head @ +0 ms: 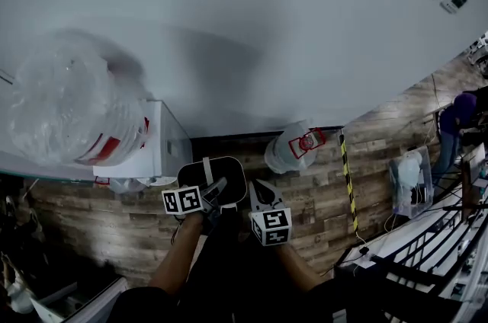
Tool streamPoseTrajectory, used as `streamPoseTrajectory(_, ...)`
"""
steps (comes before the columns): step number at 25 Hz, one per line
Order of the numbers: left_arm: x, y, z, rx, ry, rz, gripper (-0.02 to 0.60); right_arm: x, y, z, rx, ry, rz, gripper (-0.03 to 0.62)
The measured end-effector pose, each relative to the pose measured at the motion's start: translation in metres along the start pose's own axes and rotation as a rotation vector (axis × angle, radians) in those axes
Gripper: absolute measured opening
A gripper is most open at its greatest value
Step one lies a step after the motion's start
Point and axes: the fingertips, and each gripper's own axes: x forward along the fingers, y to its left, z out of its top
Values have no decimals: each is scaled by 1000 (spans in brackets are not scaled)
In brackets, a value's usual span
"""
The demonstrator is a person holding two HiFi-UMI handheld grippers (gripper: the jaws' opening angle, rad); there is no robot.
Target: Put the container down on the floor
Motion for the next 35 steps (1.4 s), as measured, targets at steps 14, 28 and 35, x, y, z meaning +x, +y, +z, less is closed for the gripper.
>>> streamPoseTrajectory(14,38,8,39,10,40,-15,15,33,-22,35,2,-9,9,12)
streamPoseTrajectory(28,76,21,74,-4,-1,90,15,75,-59,63,-83,3,162,12)
streamPoseTrajectory(35,85,33,80,38,38,158,14,84,-70,57,-78,8,178,12)
